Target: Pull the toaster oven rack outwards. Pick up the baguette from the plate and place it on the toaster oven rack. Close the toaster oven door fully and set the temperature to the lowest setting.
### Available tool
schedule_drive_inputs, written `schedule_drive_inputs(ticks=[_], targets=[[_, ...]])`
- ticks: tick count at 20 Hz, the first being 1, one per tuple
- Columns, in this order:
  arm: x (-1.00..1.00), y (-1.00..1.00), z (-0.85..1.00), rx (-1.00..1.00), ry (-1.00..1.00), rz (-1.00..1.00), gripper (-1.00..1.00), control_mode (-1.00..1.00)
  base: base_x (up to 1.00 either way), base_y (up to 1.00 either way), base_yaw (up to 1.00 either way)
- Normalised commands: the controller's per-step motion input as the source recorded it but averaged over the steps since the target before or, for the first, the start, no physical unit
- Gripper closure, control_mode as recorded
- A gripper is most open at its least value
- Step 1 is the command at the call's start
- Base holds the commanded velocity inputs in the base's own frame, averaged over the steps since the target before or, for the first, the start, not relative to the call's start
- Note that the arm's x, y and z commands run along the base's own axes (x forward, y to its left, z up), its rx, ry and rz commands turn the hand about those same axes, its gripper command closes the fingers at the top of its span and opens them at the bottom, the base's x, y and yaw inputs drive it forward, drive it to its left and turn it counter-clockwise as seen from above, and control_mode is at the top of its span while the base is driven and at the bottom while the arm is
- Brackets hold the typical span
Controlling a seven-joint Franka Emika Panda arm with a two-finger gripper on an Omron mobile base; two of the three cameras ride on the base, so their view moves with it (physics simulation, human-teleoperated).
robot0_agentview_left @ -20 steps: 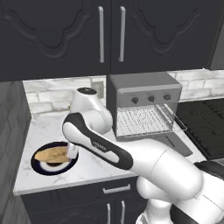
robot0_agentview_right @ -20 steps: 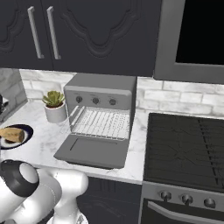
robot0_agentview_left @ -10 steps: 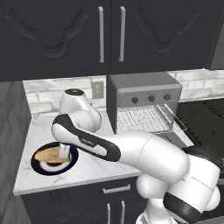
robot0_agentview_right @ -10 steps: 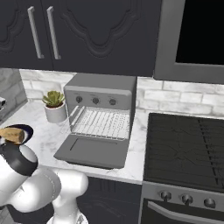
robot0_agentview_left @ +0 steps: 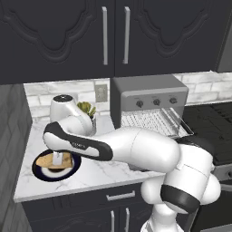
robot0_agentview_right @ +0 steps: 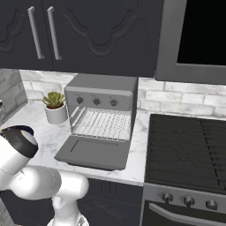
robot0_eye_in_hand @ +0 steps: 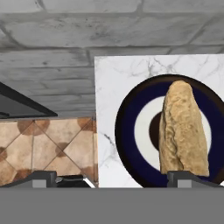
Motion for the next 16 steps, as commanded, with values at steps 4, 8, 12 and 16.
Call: schedule_drive_inputs(ticks=[4,8,12,16], targets=[[0.20,0.00,-0.16,0.00,0.00,0.00,-1.00,-1.00,0.00,0.00,0.00],[0.12,0.00,-0.19,0.00,0.00,0.00,-1.00,-1.00,0.00,0.00,0.00],[0.13,0.00,-0.23,0.00,0.00,0.00,-1.00,-1.00,0.00,0.00,0.00],[0.14,0.00,-0.23,0.00,0.00,0.00,-1.00,-1.00,0.00,0.00,0.00]])
